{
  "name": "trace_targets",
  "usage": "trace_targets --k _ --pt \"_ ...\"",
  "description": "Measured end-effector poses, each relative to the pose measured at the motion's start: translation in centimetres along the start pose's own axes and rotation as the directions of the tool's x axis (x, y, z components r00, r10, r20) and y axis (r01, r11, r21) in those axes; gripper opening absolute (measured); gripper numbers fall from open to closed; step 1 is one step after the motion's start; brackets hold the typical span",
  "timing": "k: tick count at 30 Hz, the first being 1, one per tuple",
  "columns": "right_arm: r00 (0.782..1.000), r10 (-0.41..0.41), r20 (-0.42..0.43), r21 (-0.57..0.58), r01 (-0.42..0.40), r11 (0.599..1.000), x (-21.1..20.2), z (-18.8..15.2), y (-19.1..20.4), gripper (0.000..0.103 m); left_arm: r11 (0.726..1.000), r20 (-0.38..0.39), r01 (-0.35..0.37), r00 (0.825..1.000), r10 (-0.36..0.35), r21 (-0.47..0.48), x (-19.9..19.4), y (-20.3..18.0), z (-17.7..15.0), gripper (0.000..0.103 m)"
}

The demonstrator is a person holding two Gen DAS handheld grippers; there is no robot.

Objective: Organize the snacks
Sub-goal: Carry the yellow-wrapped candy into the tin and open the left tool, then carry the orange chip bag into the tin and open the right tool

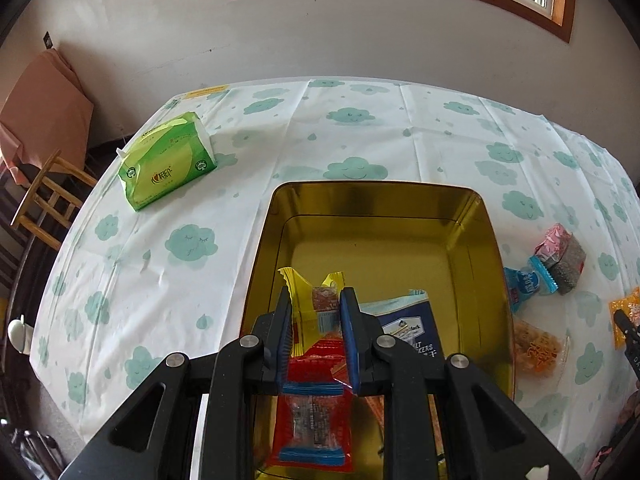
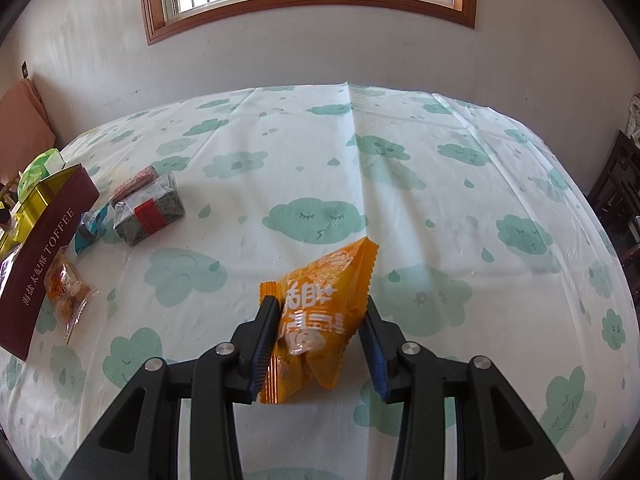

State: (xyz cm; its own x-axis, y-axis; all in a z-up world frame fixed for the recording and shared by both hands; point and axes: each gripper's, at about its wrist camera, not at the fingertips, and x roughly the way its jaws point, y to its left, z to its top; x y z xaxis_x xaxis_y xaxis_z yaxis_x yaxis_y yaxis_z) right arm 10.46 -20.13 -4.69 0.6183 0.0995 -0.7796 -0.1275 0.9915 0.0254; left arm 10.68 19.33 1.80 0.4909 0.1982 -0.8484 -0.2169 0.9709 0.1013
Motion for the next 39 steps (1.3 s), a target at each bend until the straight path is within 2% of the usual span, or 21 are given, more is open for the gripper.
trace_targets --k 10,15,30,34,39 --pt "1.0 -0.001 0.0 -0.001 0.001 1.0 0.0 0.0 0.0 0.042 1.0 -0.047 -0.014 0.999 0.014 -0.001 1.8 0.7 -1.1 0.02" --pt "1.0 -0.001 0.0 -0.001 0.001 1.0 0.0 0.0 0.0 0.042 1.0 -0.046 -0.023 0.999 0.023 0.001 1.9 0.8 -1.5 0.021" --pt "1.0 -0.005 0.0 -0.005 0.005 1.0 0.0 0.0 0.0 0.042 1.0 -0.061 -0.029 0.998 0.029 0.002 1.8 0.7 -2.4 0.035" --pt "1.0 -0.007 0.0 -0.007 0.007 1.0 0.0 0.0 0.1 0.042 1.0 -0.045 -0.026 0.999 0.026 0.003 1.2 0.7 -2.6 0.045" --pt "1.0 -0.01 -0.001 -0.012 0.01 1.0 0.0 0.0 0.1 0.042 1.0 -0.035 -0.011 0.999 0.011 -0.009 0.4 0.9 -2.7 0.051"
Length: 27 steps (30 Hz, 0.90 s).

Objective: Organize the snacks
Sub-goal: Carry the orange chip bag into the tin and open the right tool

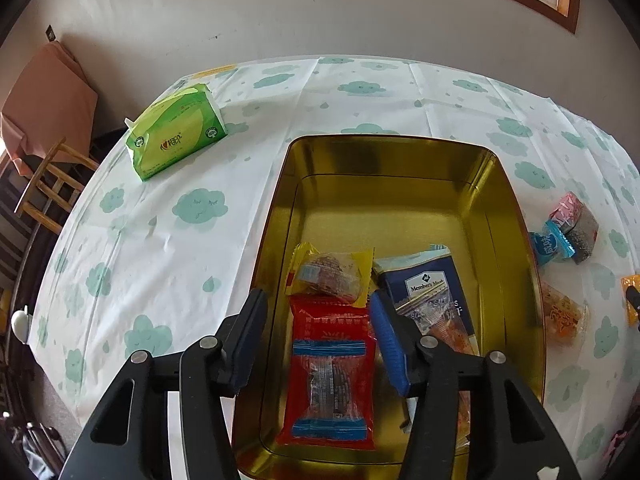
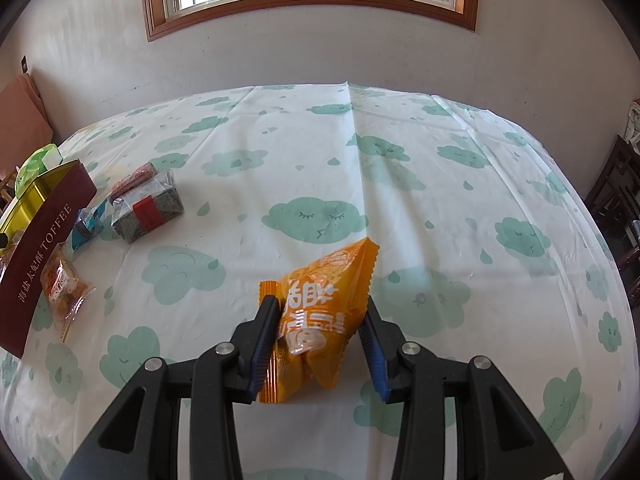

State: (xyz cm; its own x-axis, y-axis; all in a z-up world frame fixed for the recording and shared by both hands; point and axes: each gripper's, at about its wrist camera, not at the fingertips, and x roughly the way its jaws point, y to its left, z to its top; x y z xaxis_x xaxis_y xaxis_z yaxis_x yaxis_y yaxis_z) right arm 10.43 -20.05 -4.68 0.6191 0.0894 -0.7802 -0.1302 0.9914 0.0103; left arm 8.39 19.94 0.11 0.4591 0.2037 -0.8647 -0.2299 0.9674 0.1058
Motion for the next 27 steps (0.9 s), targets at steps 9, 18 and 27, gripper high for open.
trace_targets --k 9,18,27 --pt "1.0 -0.001 0.0 -0.001 0.001 1.0 0.0 0.0 0.0 0.042 1.0 0.06 0.01 0.998 -0.01 -0.005 -2.8 -0.2 -1.1 0.062" --pt "1.0 -0.002 0.001 -0.002 0.002 1.0 0.0 0.0 0.1 0.04 1.0 0.118 -0.007 0.993 0.009 -0.014 -5.4 -0.3 -3.3 0.071" --pt "1.0 -0.007 -0.001 0.013 0.008 1.0 -0.1 0.1 0.0 0.039 0.999 0.135 -0.039 0.99 0.042 -0.022 -6.0 -0.2 -5.2 0.078"
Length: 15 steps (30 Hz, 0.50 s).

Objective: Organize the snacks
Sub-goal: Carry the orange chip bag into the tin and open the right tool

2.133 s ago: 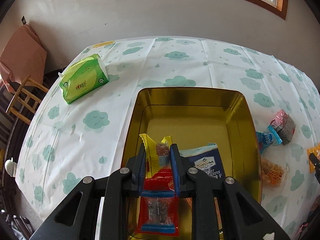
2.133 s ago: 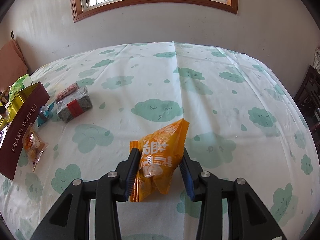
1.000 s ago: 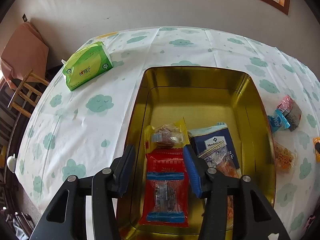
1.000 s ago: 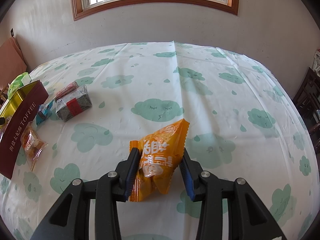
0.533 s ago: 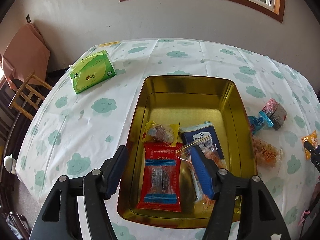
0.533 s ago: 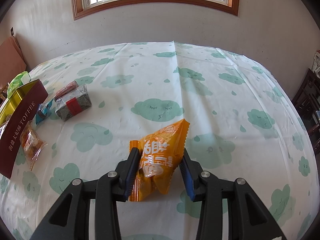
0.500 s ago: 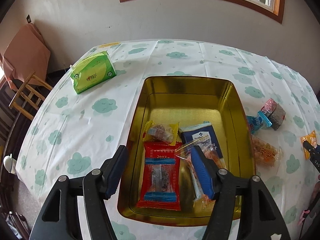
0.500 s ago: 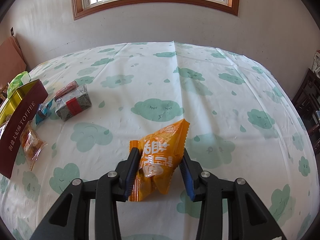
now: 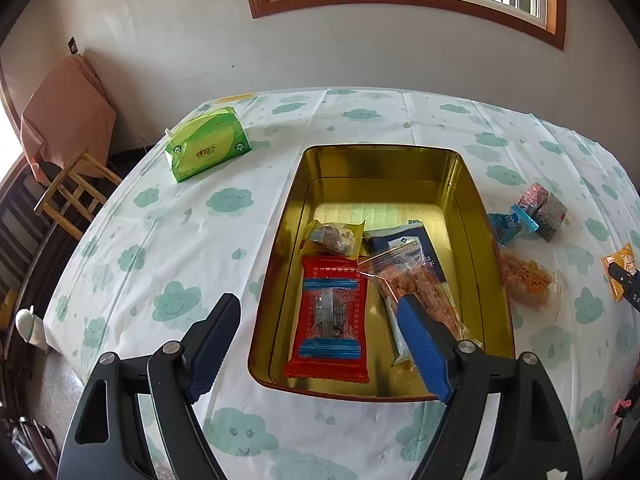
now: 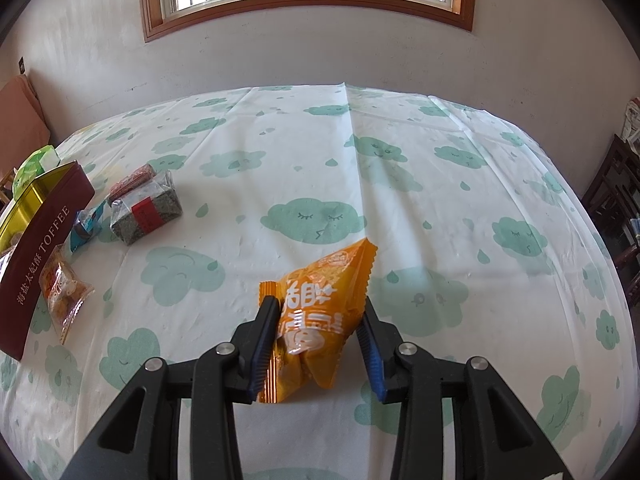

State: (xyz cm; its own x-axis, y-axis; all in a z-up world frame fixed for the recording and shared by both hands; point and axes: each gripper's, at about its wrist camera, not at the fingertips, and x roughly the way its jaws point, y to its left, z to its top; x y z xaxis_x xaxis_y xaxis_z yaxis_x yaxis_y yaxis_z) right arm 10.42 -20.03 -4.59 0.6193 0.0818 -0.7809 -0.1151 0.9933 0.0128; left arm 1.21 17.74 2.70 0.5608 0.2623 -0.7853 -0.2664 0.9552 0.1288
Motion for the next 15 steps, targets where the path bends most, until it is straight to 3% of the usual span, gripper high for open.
trace_targets --k 3,5,7,15 --pt "1.0 -0.004 0.004 0.003 0.004 1.0 -0.4 0.2 0.2 0.036 0.999 0.037 -0.04 0.998 0.041 -0.026 -0.7 0.6 -0.4 0.079" --pt "1.0 0.006 0.006 0.005 -0.006 1.0 -0.8 0.4 0.5 0.036 0.998 0.051 -0.036 0.998 0.039 -0.046 -1.0 1.1 -0.5 0.086" --pt "1.0 0.003 0.024 -0.009 -0.003 1.0 -1.5 0.7 1.1 0.036 0.997 0.052 -0.03 0.998 0.034 -0.064 -1.2 1.7 -0.7 0.087" --pt "0.993 0.105 0.058 -0.061 -0.101 0.993 -4.4 2.2 5.8 0.036 0.993 0.045 -0.033 0.998 0.038 -0.115 -1.3 3.8 -1.4 0.087"
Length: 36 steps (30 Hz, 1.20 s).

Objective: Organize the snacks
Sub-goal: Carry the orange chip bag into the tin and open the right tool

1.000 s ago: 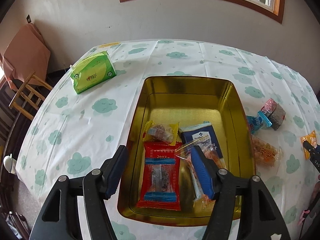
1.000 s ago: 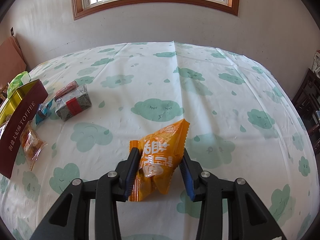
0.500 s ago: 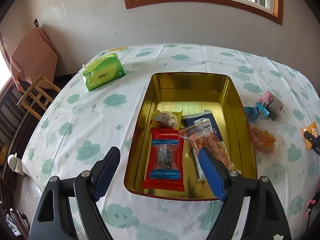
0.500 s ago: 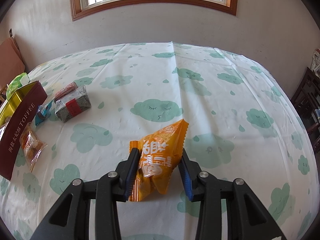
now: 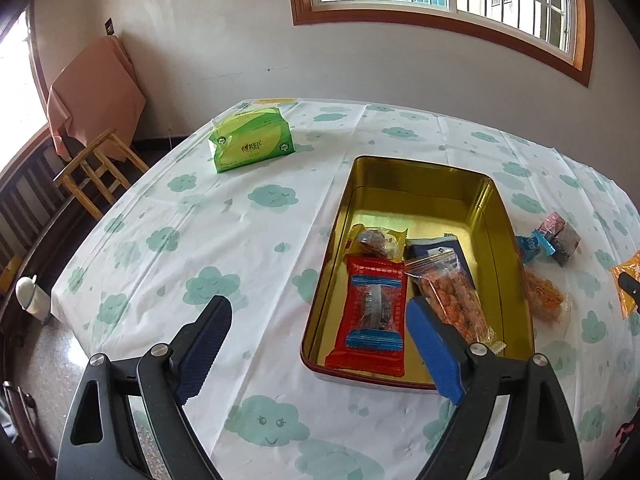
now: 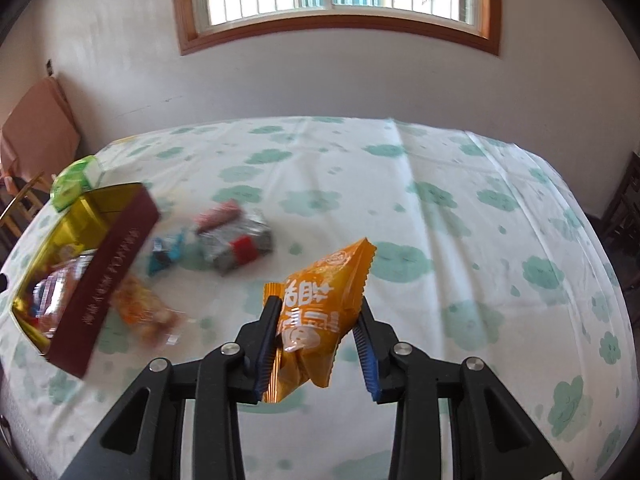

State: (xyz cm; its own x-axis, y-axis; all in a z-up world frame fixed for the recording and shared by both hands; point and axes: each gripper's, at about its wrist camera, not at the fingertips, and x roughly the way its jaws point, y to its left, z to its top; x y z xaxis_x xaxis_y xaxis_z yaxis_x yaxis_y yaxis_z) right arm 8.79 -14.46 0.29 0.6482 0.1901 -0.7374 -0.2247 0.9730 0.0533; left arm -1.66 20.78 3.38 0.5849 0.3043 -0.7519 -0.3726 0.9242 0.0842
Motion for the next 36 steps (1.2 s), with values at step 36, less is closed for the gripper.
trace_targets --k 36 --pt "0.942 0.312 -0.123 -0.265 -0.334 0.905 2.9 1.9 23.3 0.037 0.989 -0.078 -0.078 0.995 0.068 -0.129 1.5 7.3 -2.5 0.09"
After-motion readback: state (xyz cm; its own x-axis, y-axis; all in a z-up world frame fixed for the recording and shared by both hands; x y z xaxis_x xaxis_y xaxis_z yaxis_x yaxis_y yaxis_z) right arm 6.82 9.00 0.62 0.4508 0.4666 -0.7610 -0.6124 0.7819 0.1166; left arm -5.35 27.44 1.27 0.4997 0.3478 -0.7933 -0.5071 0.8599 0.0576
